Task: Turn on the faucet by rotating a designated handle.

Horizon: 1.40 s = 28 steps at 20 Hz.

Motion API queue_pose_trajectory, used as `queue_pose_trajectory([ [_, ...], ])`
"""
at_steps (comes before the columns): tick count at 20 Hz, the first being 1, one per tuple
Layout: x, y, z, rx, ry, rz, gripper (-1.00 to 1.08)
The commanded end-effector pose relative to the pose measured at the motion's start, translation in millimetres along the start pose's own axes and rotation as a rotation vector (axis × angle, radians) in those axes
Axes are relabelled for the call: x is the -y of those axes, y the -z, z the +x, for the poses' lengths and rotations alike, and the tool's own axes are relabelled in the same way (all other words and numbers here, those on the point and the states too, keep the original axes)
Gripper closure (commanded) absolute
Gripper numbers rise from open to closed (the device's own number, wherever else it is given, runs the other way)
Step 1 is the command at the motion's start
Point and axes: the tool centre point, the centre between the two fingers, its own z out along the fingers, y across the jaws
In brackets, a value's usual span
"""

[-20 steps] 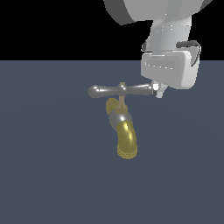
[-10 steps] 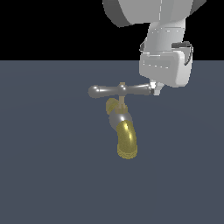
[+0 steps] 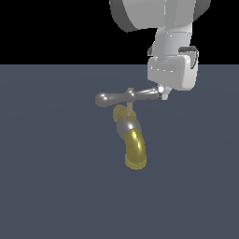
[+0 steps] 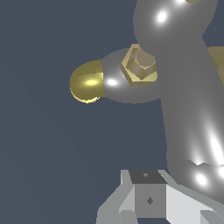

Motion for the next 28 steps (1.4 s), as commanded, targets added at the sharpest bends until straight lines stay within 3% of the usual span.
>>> queue_pose_trajectory([
  [1, -12.0, 1.3, 0.0, 0.005, 0.005, -0.008, 1.08],
  [11, -39.8, 1.8, -3.7, 0.005, 0.005, -0.008, 1.08],
  [13, -29.8, -0.3, -13.8, 0.007, -0.015, 0.0, 1.08],
  [28, -90.7, 1.3, 33.4, 0.006, 0.0, -0.006, 1.08],
])
